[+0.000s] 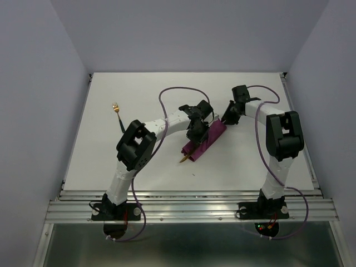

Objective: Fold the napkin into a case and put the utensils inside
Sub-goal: Insert the knife into the folded napkin.

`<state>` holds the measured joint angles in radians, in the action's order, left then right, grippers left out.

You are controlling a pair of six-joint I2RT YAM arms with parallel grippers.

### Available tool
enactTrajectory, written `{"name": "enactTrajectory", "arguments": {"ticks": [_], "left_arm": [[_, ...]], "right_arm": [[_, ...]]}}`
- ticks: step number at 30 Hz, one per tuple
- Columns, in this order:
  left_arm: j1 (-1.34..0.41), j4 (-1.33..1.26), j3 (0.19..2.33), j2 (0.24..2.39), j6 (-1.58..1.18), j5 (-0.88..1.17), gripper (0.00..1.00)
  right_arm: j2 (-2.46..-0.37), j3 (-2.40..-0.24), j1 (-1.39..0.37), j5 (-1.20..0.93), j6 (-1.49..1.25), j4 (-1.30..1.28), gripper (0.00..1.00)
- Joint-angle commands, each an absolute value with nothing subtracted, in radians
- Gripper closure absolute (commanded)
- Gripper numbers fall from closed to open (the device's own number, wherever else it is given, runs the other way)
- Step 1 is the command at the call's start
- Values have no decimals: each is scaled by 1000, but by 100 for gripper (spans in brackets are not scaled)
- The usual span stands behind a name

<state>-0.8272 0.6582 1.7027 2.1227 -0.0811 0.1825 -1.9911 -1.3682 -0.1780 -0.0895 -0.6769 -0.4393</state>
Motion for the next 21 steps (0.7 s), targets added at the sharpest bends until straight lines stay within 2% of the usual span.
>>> {"name": "enactTrajectory", "arguments": {"ticks": [1, 21], "left_arm": [[-825, 672, 1750, 2143, -94, 210, 100], [-816, 716, 1885, 2224, -109, 155, 100]], "right_arm": [[-1993, -1370, -186, -106, -673, -396, 72], [-1967, -1312, -204, -129, -666, -365, 72]]}}
